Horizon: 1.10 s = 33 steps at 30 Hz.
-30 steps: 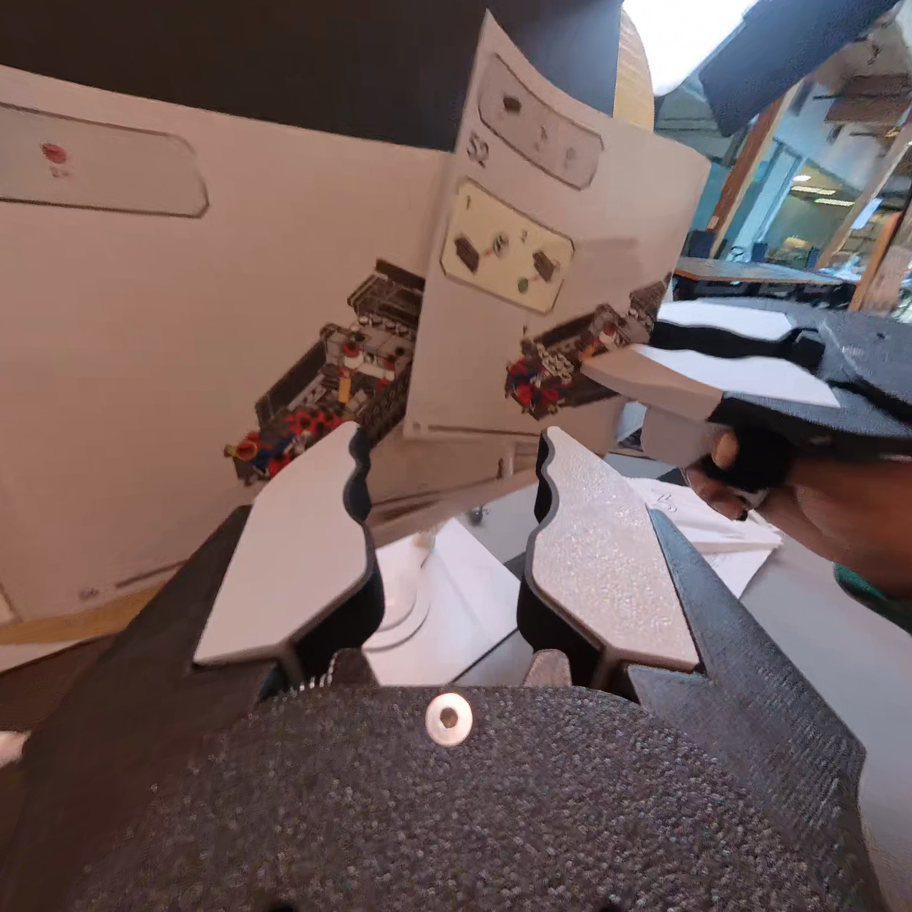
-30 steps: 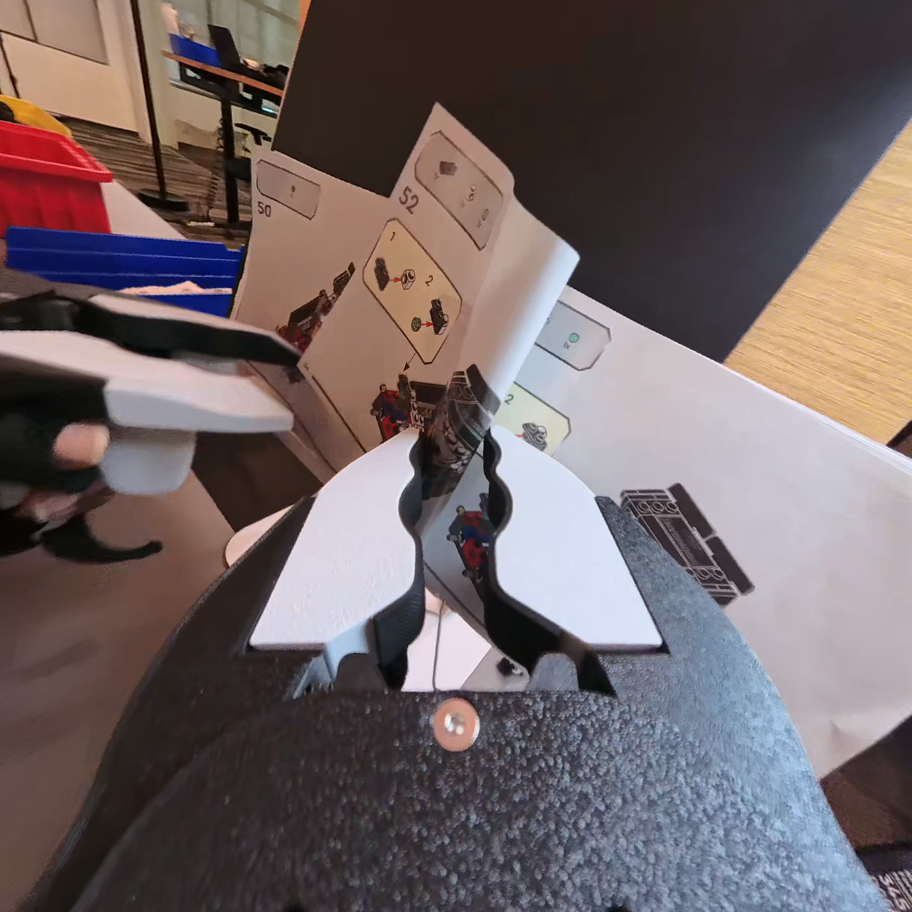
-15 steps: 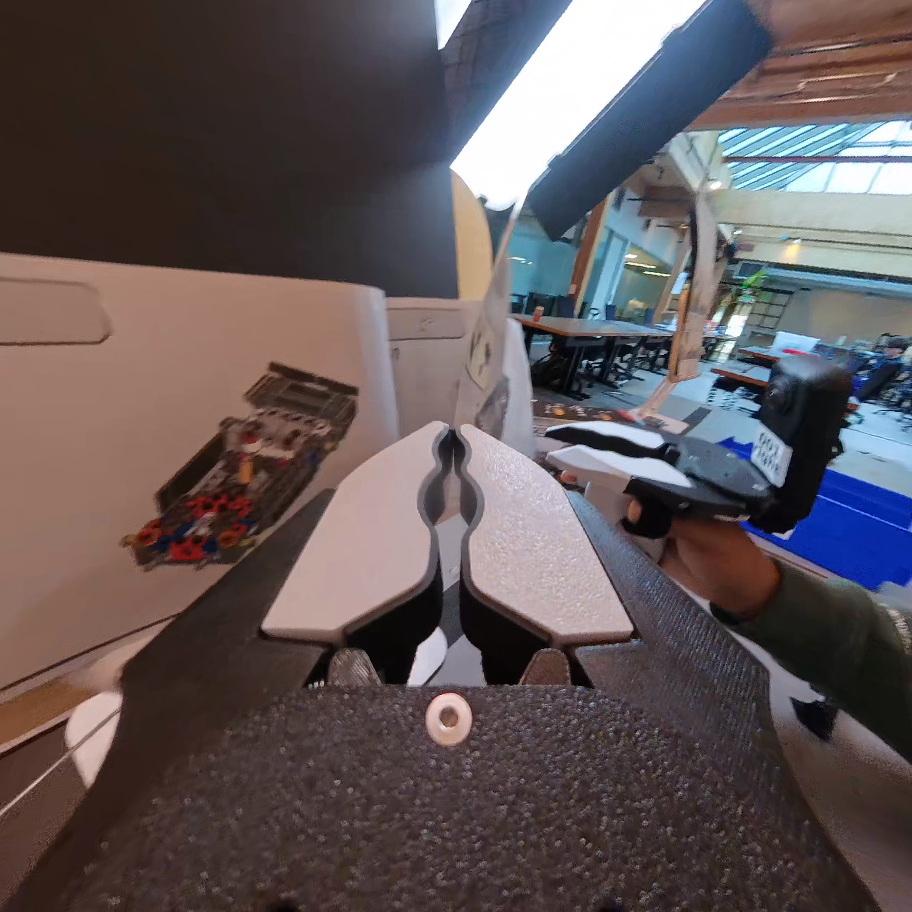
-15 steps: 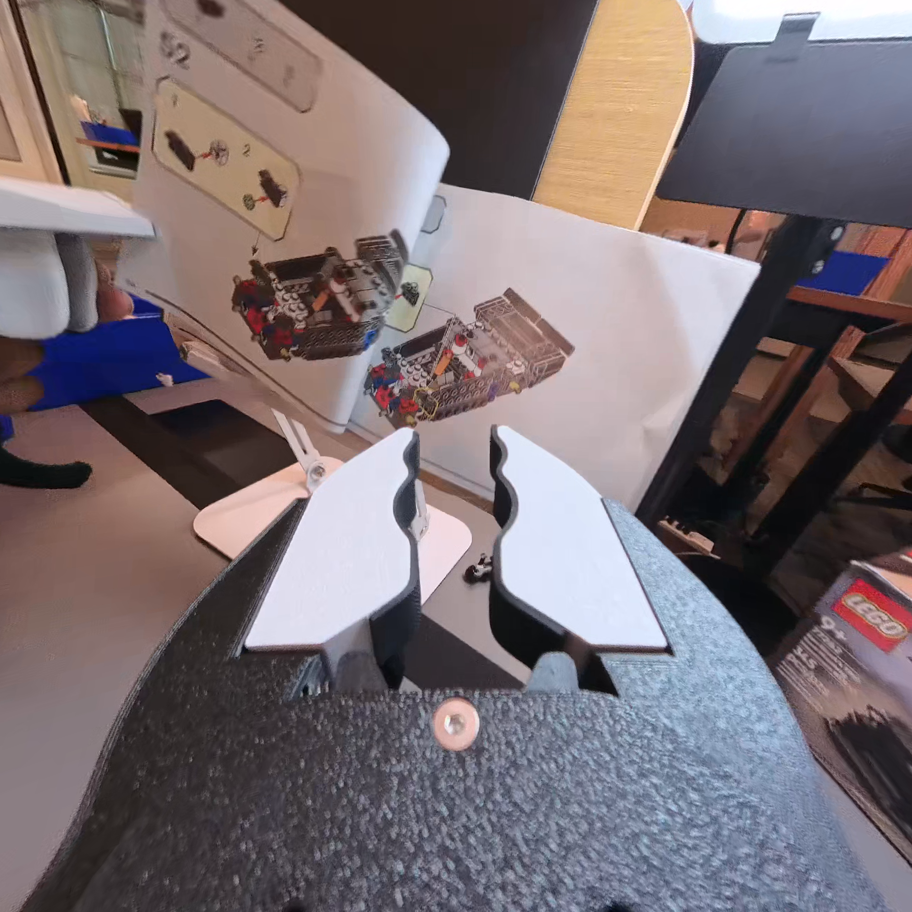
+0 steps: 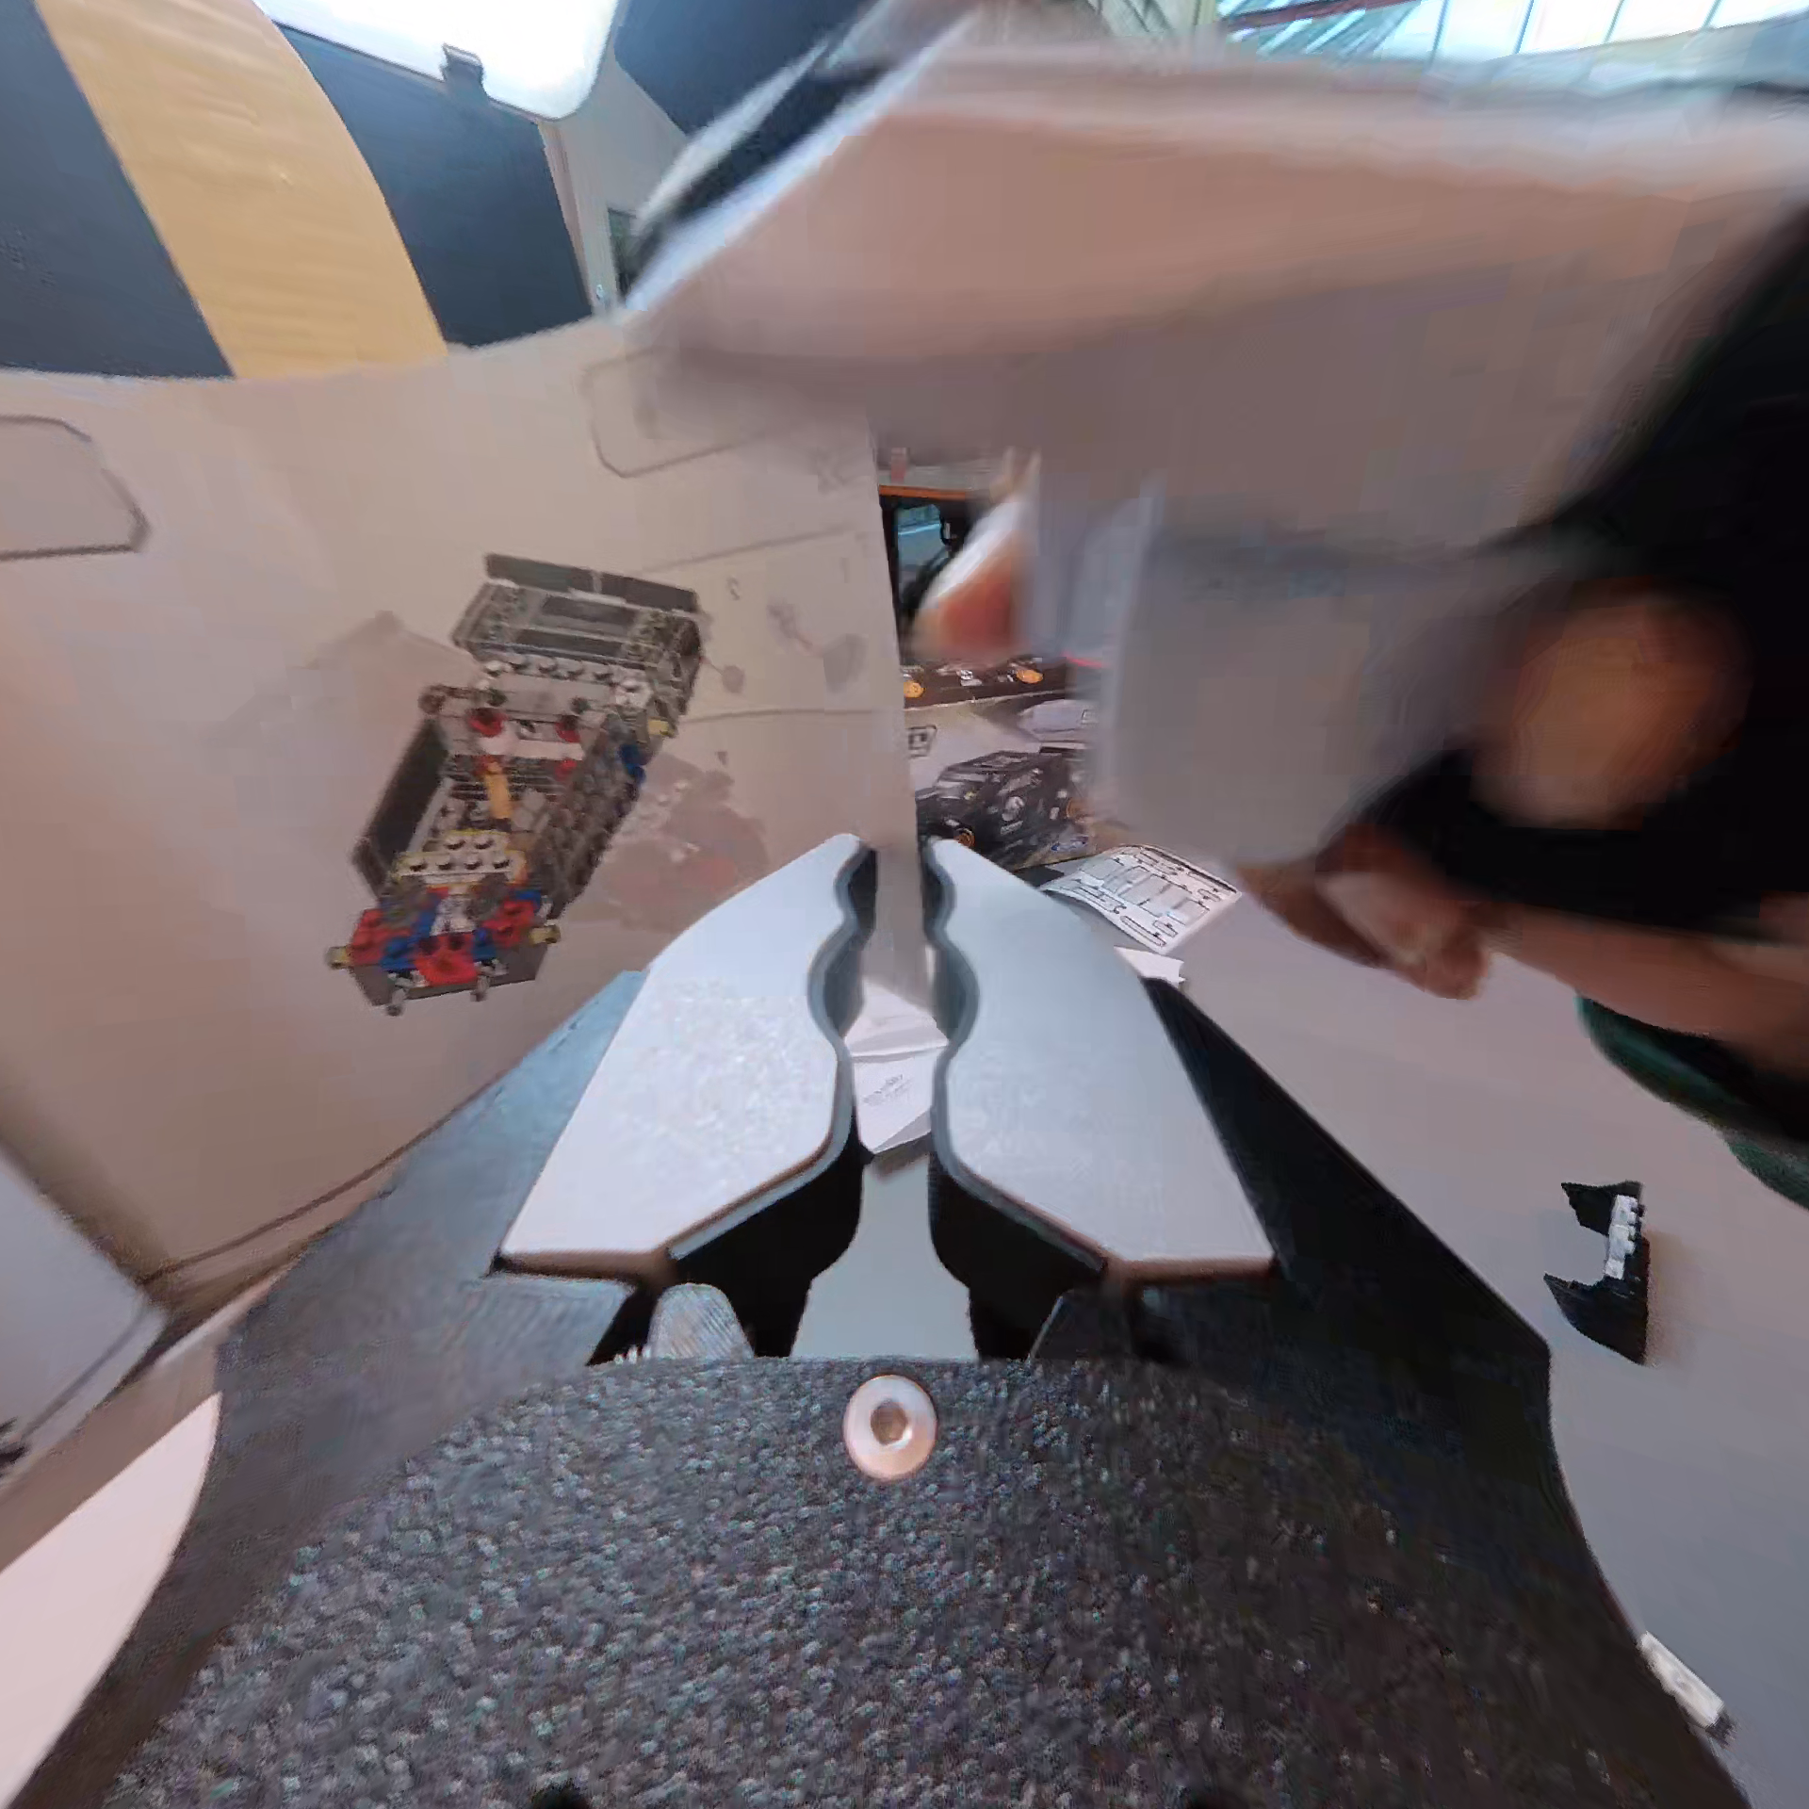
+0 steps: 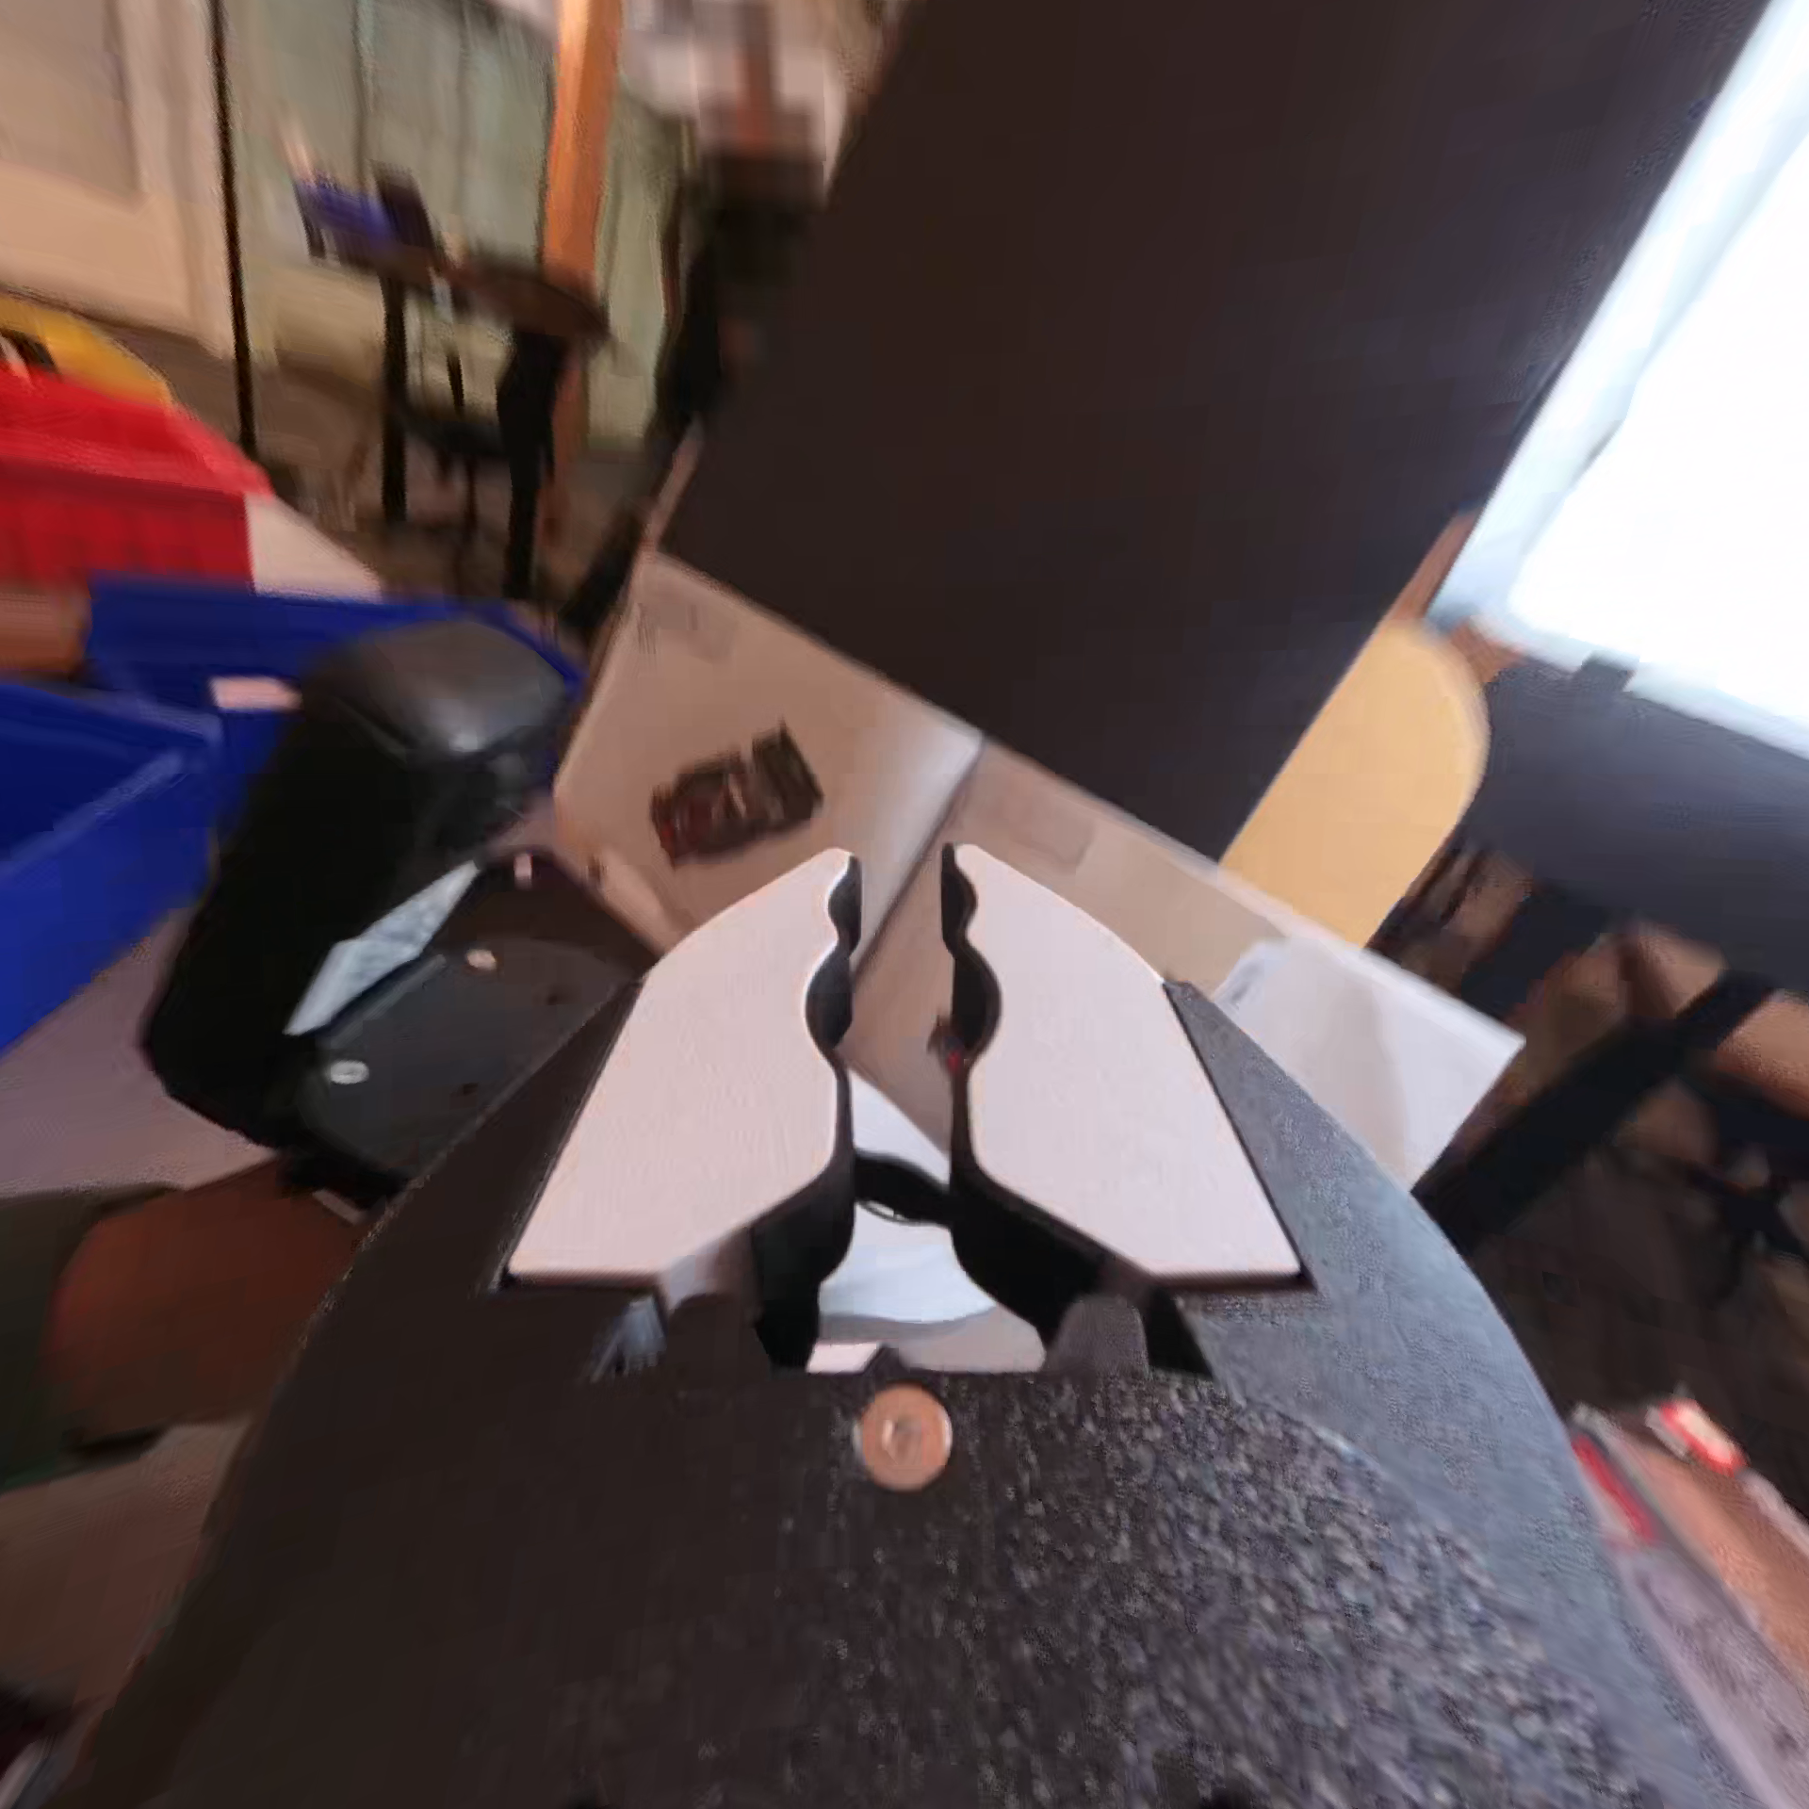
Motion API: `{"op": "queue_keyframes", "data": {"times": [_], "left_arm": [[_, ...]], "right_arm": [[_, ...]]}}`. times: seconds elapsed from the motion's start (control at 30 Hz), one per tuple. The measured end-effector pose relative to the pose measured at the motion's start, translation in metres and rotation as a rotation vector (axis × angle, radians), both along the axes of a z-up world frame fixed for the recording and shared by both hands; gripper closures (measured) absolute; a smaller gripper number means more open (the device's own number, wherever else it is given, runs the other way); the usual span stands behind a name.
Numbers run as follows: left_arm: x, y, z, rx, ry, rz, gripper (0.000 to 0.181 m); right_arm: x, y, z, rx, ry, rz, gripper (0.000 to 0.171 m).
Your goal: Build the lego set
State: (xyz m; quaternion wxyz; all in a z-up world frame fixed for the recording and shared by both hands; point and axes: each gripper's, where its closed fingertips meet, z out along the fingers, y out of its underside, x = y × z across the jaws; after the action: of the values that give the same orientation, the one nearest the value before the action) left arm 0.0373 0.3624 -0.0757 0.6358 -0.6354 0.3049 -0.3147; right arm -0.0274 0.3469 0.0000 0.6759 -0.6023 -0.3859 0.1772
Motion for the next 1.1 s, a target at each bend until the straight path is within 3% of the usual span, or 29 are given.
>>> {"op": "queue_keyframes", "data": {"times": [0.13,0.37,0.57,0.73,0.97,1.1], "left_arm": [[-0.005,-0.005,-0.017,-0.056,0.030,-0.002,0.146],[-0.077,0.011,-0.011,0.061,0.153,0.305,0.146],[-0.096,0.029,-0.017,0.020,0.227,0.367,0.137],[-0.103,0.038,-0.029,0.032,0.307,0.397,0.136],[-0.107,0.027,-0.026,0.029,0.289,0.402,0.131],[-0.104,-0.004,-0.014,0.040,0.241,0.363,0.136]], "right_arm": [[0.011,0.067,-0.052,-0.213,-0.106,-0.137,0.171],[0.046,0.114,-0.080,-0.044,-0.190,-0.369,0.162],[0.059,0.119,-0.081,0.091,-0.190,-0.428,0.160],[0.070,0.119,-0.090,0.061,-0.185,-0.435,0.156],[0.075,0.097,-0.094,0.030,-0.129,-0.390,0.154],[0.065,0.065,-0.089,0.010,-0.114,-0.295,0.150]]}}
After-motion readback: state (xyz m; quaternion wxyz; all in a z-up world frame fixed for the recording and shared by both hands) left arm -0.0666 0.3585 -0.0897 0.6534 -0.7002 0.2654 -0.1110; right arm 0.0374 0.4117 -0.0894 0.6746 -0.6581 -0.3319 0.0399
